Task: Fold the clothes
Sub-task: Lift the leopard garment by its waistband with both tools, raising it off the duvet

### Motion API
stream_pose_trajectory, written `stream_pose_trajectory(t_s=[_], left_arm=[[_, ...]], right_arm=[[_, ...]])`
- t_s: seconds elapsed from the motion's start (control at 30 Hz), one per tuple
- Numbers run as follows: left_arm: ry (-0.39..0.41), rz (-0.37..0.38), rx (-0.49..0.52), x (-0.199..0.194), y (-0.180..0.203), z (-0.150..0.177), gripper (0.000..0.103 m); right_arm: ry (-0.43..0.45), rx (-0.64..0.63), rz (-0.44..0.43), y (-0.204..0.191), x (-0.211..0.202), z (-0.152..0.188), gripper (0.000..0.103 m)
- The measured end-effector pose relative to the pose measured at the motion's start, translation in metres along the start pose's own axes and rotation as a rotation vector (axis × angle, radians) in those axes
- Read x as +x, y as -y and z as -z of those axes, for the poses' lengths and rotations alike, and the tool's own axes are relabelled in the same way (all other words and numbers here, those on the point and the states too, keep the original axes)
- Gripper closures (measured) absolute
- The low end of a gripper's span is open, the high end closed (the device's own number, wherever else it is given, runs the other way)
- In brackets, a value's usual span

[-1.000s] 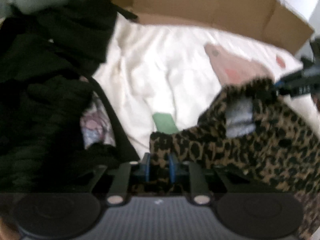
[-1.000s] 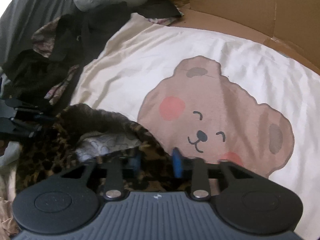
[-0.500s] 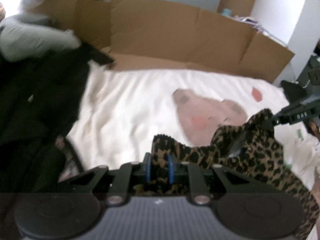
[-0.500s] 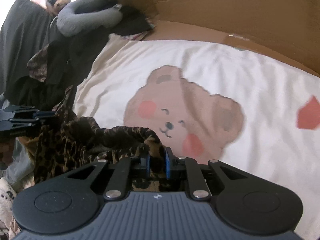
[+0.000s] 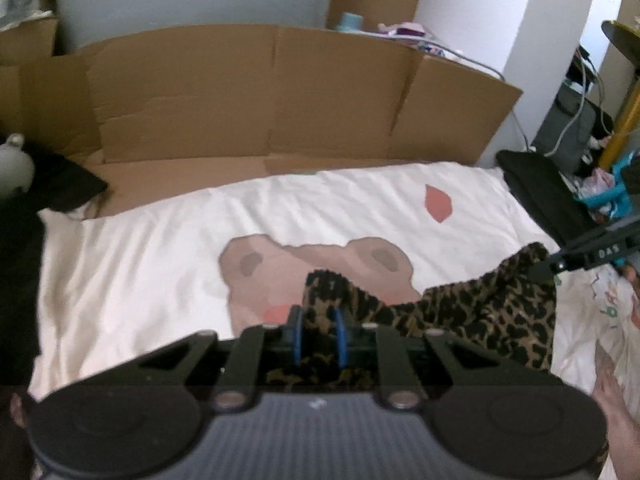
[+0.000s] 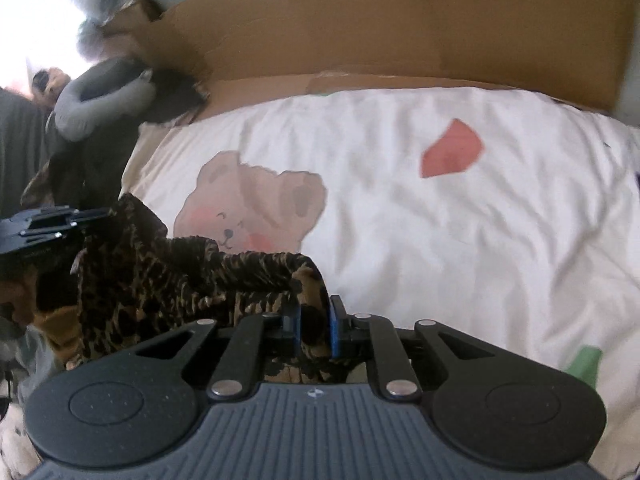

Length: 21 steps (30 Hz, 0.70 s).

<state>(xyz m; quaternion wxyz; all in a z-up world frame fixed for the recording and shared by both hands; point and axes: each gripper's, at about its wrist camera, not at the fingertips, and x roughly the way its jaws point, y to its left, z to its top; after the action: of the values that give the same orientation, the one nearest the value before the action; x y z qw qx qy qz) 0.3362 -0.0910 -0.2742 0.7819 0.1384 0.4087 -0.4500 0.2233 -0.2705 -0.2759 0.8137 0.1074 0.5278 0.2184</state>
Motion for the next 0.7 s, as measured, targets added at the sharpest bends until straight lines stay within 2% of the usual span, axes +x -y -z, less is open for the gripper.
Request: stream_pose_trajectory(t_s=[0.4,0.7], left_arm=[[-0.001,0.050,0.032,0.031,0.038,-0.031,0.086],[-0.032,0.055,0.036,0.072,0.038,-0.048,0.086]], right_arm=[[0.078,0.155,0.014,0.041,-0.034,0.010,0.091],[0.115,0.233,0.016,0.080,-0.029,0.013,0.092]])
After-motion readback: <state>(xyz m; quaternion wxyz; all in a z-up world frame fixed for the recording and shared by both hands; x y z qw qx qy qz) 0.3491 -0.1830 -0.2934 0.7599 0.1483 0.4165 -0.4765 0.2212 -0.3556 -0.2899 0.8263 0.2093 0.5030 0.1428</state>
